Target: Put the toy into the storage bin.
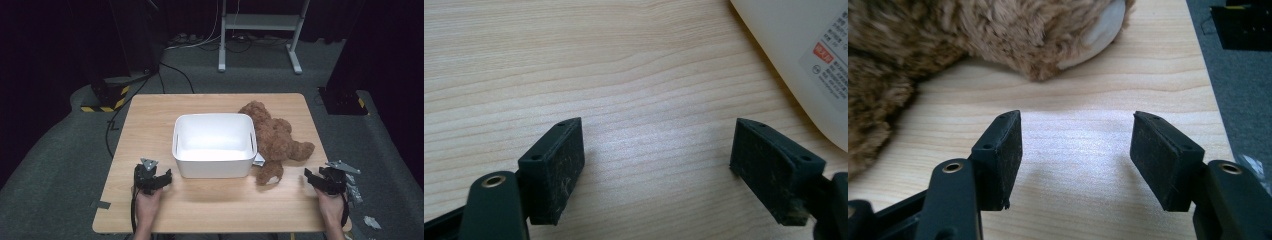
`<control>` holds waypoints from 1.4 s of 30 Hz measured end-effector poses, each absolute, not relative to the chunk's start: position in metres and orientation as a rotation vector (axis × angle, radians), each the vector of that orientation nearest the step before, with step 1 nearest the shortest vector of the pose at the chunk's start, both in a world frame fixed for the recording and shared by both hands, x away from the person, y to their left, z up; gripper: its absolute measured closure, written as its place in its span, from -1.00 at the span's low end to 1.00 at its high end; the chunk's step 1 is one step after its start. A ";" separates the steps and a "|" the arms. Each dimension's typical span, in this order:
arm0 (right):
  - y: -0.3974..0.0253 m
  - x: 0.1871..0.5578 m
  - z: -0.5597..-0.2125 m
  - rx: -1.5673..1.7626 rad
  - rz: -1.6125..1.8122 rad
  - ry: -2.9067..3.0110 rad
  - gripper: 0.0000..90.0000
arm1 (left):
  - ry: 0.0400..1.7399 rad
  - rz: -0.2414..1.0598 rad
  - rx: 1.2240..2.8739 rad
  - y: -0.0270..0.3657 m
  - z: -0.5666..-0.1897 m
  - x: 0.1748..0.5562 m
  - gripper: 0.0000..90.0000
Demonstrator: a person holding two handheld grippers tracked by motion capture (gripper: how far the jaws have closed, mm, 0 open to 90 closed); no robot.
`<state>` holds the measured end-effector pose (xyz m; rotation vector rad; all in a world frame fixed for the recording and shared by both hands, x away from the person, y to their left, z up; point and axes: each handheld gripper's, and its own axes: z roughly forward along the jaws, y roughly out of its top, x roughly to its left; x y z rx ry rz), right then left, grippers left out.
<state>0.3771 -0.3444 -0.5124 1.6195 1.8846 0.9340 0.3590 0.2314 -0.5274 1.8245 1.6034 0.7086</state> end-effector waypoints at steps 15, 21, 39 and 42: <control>-0.344 0.381 -0.485 1.560 1.101 1.855 -0.26 | 1.607 0.709 1.813 0.231 -0.528 0.359 -0.52; -0.340 0.389 -0.476 1.540 1.103 1.859 -0.24 | 1.607 0.709 1.813 0.231 -0.528 0.359 -0.52; -0.323 0.416 -0.449 1.464 1.119 1.907 -0.23 | 1.606 0.709 1.813 0.231 -0.528 0.359 -0.52; -0.322 0.421 -0.449 1.470 1.124 1.911 -0.24 | 1.606 0.709 1.813 0.231 -0.528 0.359 -0.52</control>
